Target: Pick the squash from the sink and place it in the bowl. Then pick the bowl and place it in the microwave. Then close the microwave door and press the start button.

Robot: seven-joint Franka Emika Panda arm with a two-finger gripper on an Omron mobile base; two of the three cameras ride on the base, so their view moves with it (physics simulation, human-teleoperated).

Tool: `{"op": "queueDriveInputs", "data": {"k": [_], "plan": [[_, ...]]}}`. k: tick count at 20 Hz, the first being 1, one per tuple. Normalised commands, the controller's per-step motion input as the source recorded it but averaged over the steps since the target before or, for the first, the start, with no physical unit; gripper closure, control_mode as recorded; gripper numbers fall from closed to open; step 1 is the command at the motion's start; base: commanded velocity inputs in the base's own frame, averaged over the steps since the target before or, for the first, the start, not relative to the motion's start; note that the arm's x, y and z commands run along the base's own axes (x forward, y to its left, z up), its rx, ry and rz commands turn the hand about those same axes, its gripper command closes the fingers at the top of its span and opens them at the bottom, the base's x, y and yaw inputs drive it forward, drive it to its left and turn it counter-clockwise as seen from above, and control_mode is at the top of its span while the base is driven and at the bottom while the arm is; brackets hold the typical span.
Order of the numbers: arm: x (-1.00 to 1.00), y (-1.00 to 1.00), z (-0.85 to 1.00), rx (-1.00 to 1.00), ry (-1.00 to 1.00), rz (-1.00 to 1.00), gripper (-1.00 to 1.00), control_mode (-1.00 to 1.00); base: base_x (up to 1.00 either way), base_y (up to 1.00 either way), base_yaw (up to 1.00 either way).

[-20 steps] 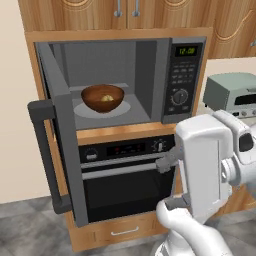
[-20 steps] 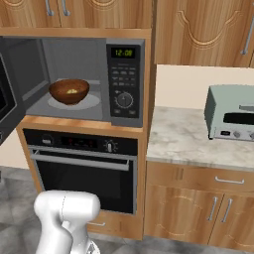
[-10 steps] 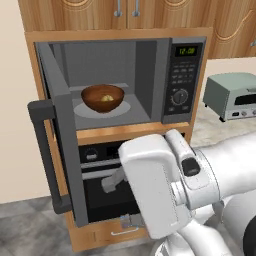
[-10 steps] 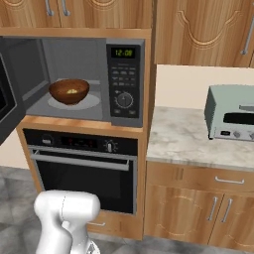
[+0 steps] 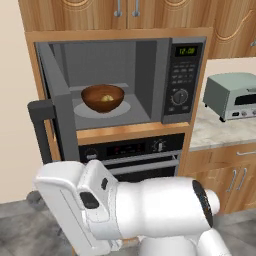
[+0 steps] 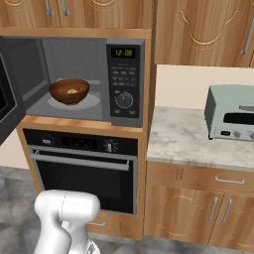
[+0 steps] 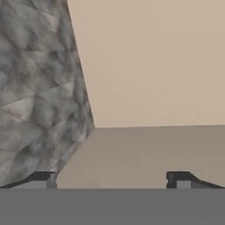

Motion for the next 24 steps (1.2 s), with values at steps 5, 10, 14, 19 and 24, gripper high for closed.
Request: {"op": "queueDriveInputs", "data": {"k": [5,10,14,19,24], "plan": [[0.93,0.82,-0.48,0.00,0.00,-0.34,-1.00,-1.00,0.00,0.00,0.00],[1.00,0.51,-0.44,0.00,0.00,-0.31,-1.00,-1.00,0.00,0.00,0.00],[0.93,0.05,-0.20,0.00,0.02,-0.34,-1.00,-1.00,0.00,0.00,0.00],[0.72,-0.08,-0.13,0.00,0.02,-0.29,-1.00,-1.00,0.00,0.00,0.00],[0.21,-0.57,0.05,0.07,0.00,-0.23,-1.00,-1.00,0.00,0.00,0.00]]}}
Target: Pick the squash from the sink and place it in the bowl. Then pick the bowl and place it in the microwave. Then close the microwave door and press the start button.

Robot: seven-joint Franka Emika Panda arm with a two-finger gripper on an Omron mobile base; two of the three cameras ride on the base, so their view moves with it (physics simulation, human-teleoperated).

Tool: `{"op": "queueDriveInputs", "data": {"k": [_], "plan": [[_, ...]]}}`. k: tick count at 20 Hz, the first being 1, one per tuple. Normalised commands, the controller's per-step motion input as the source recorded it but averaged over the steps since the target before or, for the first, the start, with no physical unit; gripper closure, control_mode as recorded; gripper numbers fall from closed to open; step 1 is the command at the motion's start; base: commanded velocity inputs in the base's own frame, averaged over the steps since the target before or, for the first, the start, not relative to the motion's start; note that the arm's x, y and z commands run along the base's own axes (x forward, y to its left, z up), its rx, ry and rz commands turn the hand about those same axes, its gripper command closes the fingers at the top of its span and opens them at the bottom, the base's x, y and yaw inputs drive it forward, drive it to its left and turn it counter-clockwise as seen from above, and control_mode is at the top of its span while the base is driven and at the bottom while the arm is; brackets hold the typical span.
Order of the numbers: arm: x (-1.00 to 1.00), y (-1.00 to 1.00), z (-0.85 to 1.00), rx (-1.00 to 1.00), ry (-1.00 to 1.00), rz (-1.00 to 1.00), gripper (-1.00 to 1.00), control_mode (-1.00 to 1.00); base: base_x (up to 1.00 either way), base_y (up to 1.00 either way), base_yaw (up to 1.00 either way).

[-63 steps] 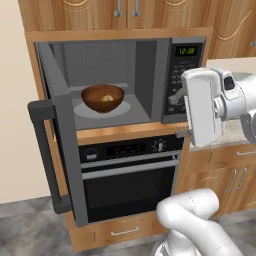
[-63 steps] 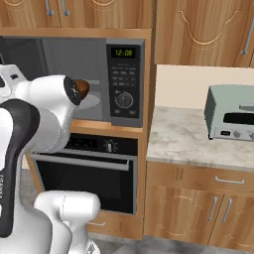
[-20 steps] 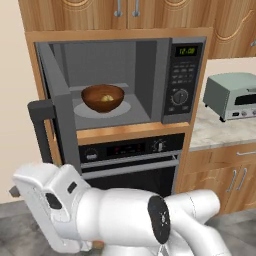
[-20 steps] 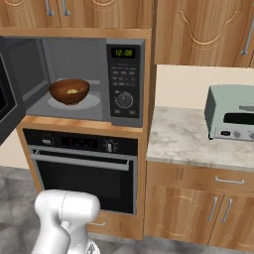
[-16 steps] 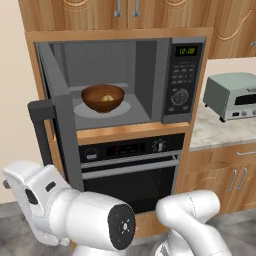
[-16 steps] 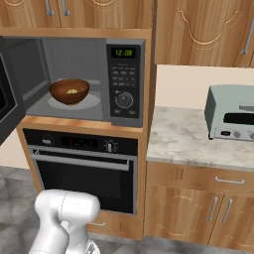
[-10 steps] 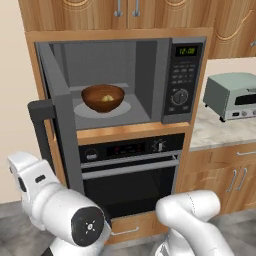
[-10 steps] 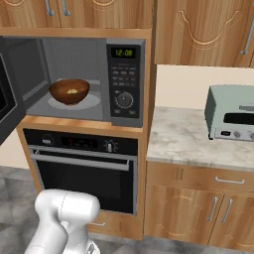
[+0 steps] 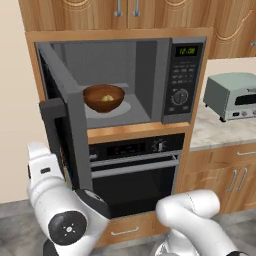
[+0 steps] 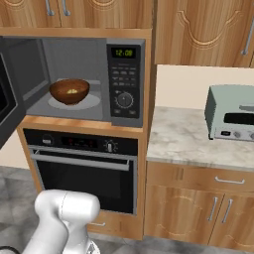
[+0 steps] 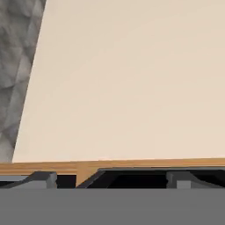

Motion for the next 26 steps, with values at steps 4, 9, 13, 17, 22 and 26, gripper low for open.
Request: {"op": "queueDriveInputs", "data": {"k": [4,9,13,17,22,26], "plan": [[0.00,-1.00,0.29,0.18,0.00,-0.16,-1.00,-1.00,0.00,0.00,0.00],[0.00,-1.00,0.35,0.16,0.00,-0.16,-1.00,-1.00,0.00,0.00,0.00],[0.27,-1.00,0.26,0.16,0.04,-0.13,-1.00,-1.00,0.00,0.00,0.00],[0.86,-1.00,0.06,0.16,0.14,-0.14,-1.00,-1.00,0.00,0.00,0.00],[1.00,-1.00,-0.03,0.10,0.25,-0.11,-1.00,-1.00,0.00,0.00,0.00],[1.00,-0.81,-0.23,0.01,0.28,-0.01,-1.00,-1.00,0.00,0.00,0.00]]}}
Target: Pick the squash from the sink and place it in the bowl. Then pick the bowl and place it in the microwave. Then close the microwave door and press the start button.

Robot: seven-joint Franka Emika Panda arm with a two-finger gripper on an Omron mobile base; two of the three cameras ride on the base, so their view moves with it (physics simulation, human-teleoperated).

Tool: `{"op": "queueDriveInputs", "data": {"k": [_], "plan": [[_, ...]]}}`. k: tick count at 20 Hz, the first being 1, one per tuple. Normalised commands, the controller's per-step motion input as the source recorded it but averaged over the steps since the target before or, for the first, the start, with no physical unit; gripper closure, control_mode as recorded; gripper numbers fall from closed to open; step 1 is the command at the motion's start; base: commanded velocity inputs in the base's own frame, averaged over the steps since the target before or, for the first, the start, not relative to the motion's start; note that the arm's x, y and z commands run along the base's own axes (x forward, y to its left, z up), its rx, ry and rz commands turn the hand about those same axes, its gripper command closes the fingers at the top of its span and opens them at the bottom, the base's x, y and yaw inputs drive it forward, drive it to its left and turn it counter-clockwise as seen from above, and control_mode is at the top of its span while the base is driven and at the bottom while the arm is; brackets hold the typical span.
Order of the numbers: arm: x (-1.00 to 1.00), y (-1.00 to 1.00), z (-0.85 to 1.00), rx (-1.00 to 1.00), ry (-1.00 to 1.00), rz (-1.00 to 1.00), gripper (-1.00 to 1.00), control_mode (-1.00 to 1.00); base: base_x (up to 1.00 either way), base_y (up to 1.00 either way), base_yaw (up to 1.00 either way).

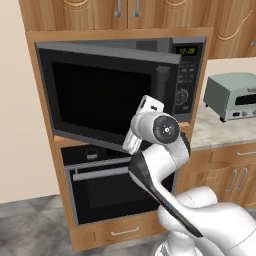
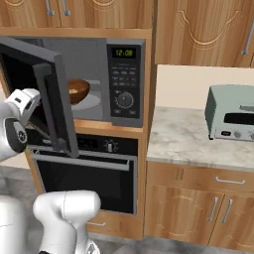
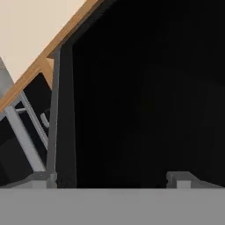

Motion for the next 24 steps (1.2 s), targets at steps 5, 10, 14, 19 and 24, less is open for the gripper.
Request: {"op": "queueDriveInputs", "data": {"k": [5,10,14,19,24], "plan": [[1.00,-0.46,-0.36,0.00,0.21,0.00,-1.00,-1.00,0.00,0.00,0.00],[1.00,-0.08,-0.07,0.00,0.02,0.02,-1.00,-1.00,0.00,0.00,0.00],[1.00,-0.06,0.00,0.00,0.01,0.01,-1.00,-1.00,0.00,0.00,0.00],[1.00,-0.07,0.00,0.00,0.01,0.00,-1.00,-1.00,0.00,0.00,0.00],[0.71,-0.01,0.00,0.00,0.00,0.00,-1.00,-1.00,0.00,0.00,0.00]]}}
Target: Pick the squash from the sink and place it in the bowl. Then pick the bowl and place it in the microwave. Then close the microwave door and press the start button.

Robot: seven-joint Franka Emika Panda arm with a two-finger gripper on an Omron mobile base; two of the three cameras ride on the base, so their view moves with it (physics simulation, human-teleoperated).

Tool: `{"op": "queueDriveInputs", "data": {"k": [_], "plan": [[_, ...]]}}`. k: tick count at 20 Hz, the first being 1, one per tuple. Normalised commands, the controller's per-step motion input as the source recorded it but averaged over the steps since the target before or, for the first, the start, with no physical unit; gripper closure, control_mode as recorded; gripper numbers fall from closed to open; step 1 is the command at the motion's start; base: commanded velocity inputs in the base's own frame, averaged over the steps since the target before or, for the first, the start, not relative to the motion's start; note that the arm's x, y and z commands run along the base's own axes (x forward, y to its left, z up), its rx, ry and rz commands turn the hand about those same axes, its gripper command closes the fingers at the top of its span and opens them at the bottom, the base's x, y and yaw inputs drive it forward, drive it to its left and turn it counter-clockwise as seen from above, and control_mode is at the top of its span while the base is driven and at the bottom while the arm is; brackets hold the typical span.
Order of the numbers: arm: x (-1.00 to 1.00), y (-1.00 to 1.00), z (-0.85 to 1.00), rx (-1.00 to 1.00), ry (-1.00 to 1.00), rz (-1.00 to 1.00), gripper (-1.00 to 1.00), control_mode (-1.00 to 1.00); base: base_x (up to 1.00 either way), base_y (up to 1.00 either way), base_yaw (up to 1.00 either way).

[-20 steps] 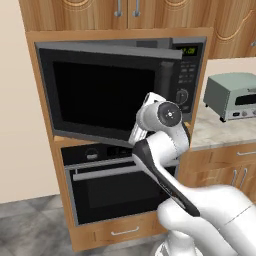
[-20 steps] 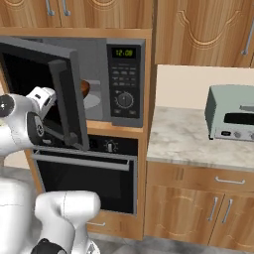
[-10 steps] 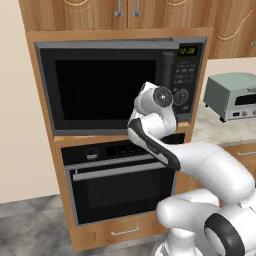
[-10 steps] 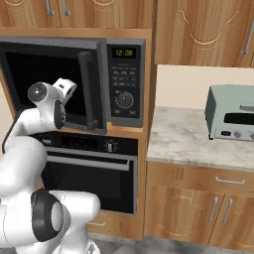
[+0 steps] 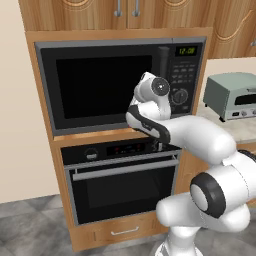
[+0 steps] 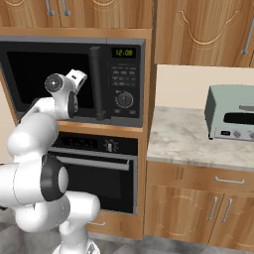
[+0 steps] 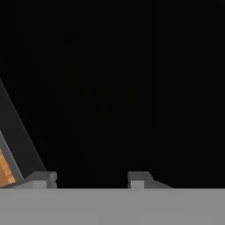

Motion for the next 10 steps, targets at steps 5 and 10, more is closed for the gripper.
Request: {"op": "queueDriveInputs", "data": {"k": [5,10], "plan": [[-0.55,0.00,0.00,0.00,0.00,0.04,-1.00,-1.00,0.00,0.00,0.00],[-0.99,-0.08,0.13,0.00,0.00,0.15,-1.00,-1.00,0.00,0.00,0.00]]}}
